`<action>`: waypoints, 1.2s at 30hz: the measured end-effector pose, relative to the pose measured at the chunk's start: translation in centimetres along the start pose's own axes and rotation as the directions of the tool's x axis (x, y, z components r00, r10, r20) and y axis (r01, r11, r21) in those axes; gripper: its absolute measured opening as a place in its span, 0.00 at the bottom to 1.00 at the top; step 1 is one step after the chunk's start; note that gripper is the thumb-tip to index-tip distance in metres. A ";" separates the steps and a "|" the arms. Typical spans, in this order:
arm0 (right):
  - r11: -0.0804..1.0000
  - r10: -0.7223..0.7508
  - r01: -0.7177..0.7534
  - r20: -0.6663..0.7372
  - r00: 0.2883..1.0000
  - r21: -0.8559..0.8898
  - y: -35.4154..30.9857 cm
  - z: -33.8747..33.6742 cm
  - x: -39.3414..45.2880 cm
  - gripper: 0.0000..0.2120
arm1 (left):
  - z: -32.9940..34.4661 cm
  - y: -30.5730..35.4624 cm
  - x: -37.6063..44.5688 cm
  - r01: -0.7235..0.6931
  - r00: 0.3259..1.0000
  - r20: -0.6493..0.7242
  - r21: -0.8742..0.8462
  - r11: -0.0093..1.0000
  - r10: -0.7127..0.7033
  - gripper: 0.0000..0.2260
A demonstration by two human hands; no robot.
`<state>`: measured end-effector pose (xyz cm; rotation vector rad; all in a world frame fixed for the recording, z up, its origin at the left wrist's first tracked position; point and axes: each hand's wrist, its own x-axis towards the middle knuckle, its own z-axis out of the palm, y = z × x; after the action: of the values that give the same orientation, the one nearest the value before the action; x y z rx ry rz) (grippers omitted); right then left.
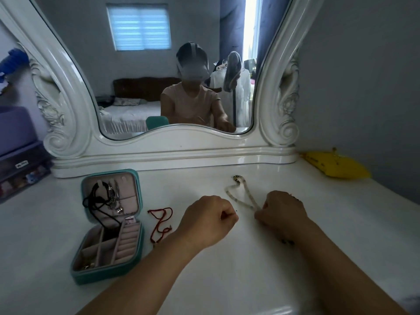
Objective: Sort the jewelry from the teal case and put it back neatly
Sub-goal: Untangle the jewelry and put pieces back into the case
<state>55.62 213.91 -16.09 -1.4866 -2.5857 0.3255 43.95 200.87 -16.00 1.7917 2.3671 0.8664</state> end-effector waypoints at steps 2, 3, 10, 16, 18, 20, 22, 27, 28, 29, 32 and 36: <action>0.999 -0.030 0.031 0.053 0.998 -0.015 0.0 -0.2 0.5 0.09 | 0.1 -0.2 -0.1 0.011 1.000 0.007 0.002 1.000 -0.011 0.07; 0.999 -0.050 0.050 0.062 0.997 -0.006 0.0 -0.4 0.8 0.09 | 0.1 -0.3 -0.2 0.016 1.000 0.006 0.002 1.000 -0.016 0.07; 0.553 -0.235 0.304 -0.206 0.950 0.776 -1.2 -3.6 1.0 0.09 | -0.4 -0.5 0.6 0.030 0.993 -0.110 -0.129 0.991 -0.044 0.12; 0.379 -0.513 0.485 -0.257 0.819 0.788 -5.0 -6.4 -1.1 0.11 | -1.6 0.7 2.8 -0.009 0.992 -0.097 -0.688 0.726 -0.079 0.20; 0.298 -0.524 0.489 -0.287 0.802 0.820 -5.6 -6.8 -1.5 0.11 | -2.2 0.8 3.1 0.014 0.986 -0.098 -0.751 0.660 -0.133 0.10; 0.253 -0.485 0.495 -0.334 0.809 0.832 -5.7 -7.1 -1.6 0.11 | -2.7 0.6 3.0 0.071 0.972 -0.093 -0.763 0.643 -0.218 0.05; 0.254 -0.383 0.493 -0.382 0.841 0.832 -5.3 -6.9 -1.1 0.11 | -2.9 -0.2 2.8 0.106 0.961 -0.054 -0.834 0.541 -0.272 0.08; 0.422 -0.159 0.415 -0.385 0.909 0.806 -4.1 -4.3 0.5 0.10 | -3.4 -1.6 2.7 0.090 0.950 0.094 -0.996 -0.024 -0.298 0.14; 0.470 -0.158 0.394 -0.364 0.918 0.790 -4.1 -3.8 0.6 0.08 | -3.5 -1.7 2.7 0.060 0.955 0.095 -0.990 -0.130 -0.283 0.11; 0.525 -0.169 0.380 -0.345 0.923 0.761 -4.1 -3.3 0.6 0.06 | -3.5 -1.8 2.7 0.028 0.958 0.080 -0.982 -0.187 -0.274 0.08; 0.659 -0.236 0.368 -0.285 0.929 0.656 -4.4 -2.0 0.5 0.05 | -2.9 -2.2 2.8 -0.003 0.955 0.030 -0.994 -0.108 -0.295 0.08; 0.573 -0.321 0.406 -0.261 0.910 0.712 -4.4 -0.6 0.4 0.08 | -1.9 -2.6 2.4 0.106 0.962 -0.025 -0.885 0.454 -0.274 0.21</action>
<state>51.86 212.16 -14.33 -0.6199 -2.1254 1.0751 40.21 201.82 -14.91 0.9911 1.5331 1.8003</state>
